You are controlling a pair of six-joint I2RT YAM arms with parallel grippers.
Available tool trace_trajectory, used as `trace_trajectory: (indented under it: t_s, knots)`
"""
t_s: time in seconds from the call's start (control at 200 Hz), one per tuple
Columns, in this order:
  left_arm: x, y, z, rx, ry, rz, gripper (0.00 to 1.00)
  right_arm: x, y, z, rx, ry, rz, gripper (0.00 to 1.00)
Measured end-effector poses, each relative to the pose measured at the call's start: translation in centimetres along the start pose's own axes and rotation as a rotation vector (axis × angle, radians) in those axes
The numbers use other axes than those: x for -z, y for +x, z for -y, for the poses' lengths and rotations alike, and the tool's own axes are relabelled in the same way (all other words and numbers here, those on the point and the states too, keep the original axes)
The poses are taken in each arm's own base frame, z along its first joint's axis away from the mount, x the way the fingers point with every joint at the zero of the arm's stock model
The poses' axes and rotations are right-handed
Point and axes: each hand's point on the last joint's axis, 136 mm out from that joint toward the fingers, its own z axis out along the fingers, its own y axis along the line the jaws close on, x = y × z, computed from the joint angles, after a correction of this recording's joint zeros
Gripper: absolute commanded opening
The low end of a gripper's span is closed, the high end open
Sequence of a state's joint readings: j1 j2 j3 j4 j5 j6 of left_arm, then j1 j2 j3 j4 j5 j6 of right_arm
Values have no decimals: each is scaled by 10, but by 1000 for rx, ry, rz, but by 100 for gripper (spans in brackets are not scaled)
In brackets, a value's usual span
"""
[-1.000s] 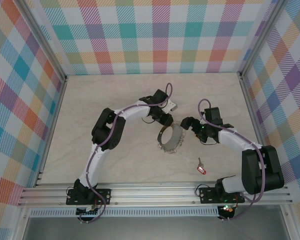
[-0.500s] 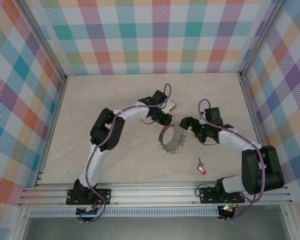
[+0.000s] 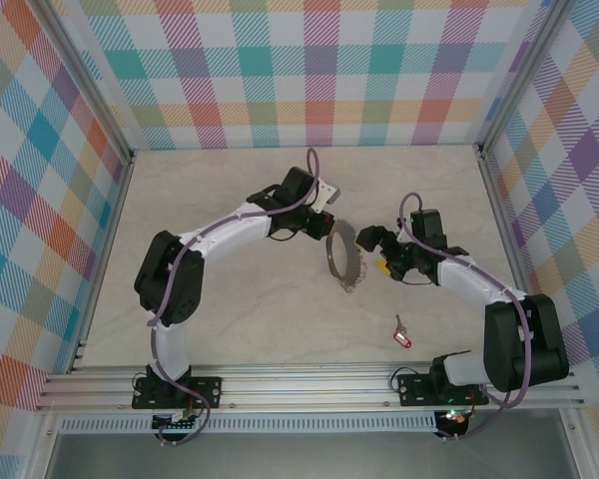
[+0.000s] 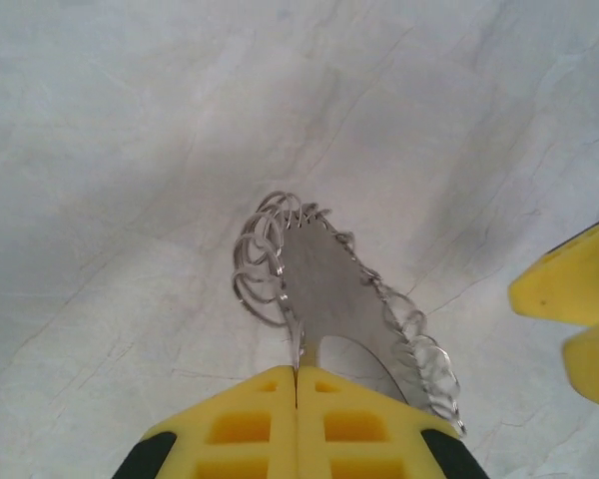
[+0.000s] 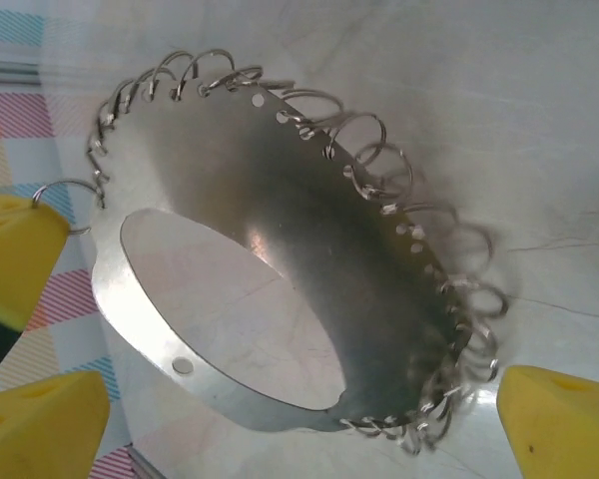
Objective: Put the keys on the keyring
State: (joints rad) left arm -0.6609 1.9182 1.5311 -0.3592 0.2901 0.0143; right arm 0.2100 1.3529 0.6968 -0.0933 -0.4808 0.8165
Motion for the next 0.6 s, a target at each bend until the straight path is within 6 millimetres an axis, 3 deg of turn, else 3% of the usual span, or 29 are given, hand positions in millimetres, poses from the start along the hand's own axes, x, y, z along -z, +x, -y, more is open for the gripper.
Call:
trace_trajectory:
  t_s: [0.15, 0.385, 0.6]
  knots:
    - [14, -2, 8, -14, 0, 21, 0, 2, -4, -25, 12, -73, 2, 90]
    - [27, -8, 24, -40, 13, 49, 0, 10, -16, -60, 54, -175, 18, 64]
    - [41, -18, 34, -67, 41, 86, 0, 15, -25, -82, 193, -247, 55, 55]
